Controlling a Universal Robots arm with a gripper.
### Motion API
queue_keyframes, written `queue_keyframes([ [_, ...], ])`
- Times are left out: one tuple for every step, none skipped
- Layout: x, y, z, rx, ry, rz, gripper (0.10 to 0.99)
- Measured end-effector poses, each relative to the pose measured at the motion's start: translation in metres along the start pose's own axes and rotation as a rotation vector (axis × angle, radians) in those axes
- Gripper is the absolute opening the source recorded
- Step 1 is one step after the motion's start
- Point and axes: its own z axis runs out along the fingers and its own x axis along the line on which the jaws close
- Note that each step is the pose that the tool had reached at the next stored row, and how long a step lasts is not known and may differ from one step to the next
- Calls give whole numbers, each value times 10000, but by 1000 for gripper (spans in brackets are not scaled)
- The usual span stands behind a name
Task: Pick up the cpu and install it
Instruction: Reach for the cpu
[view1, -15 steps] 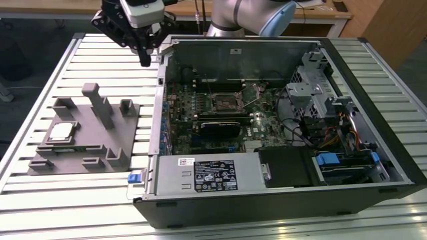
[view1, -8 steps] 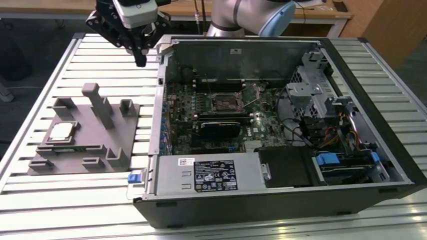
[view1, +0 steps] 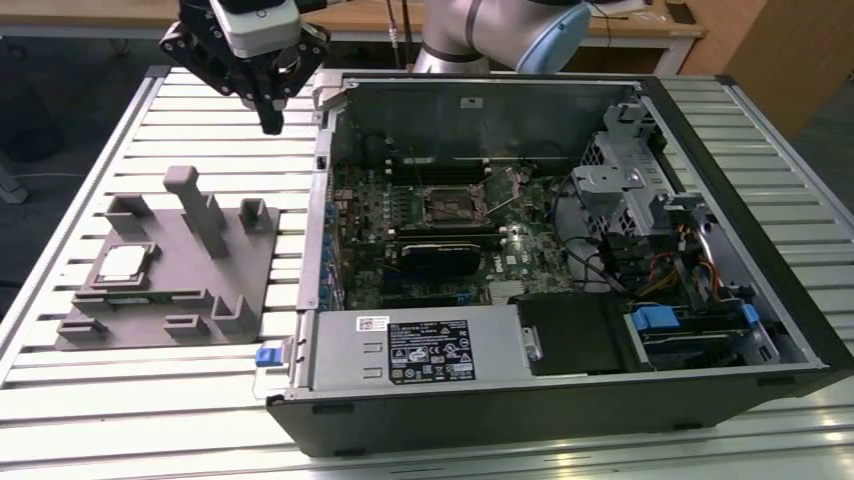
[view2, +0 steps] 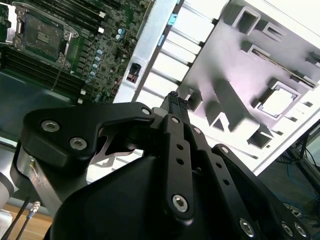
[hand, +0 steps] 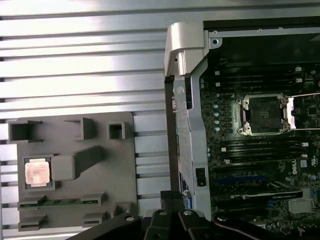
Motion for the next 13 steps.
queue_keyframes([
  [12, -1, 0, 0, 1, 0, 106],
  [24, -2, 1, 0, 1, 0, 106],
  [34, -3, 1, 0, 2, -1, 106],
  [44, -4, 2, 0, 2, 0, 106],
  [53, -4, 2, 0, 3, 0, 106],
  [61, -5, 3, 0, 3, 0, 106],
  [70, -6, 3, 0, 4, 0, 106],
  [78, -6, 4, 0, 5, 0, 106],
  [86, -7, 4, 0, 5, 0, 106],
  [95, -8, 5, 0, 6, 0, 106],
  [103, -8, 5, 0, 7, 0, 106],
  [110, -9, 5, 0, 7, 1, 106],
  [119, -9, 6, 1, 8, 0, 106],
])
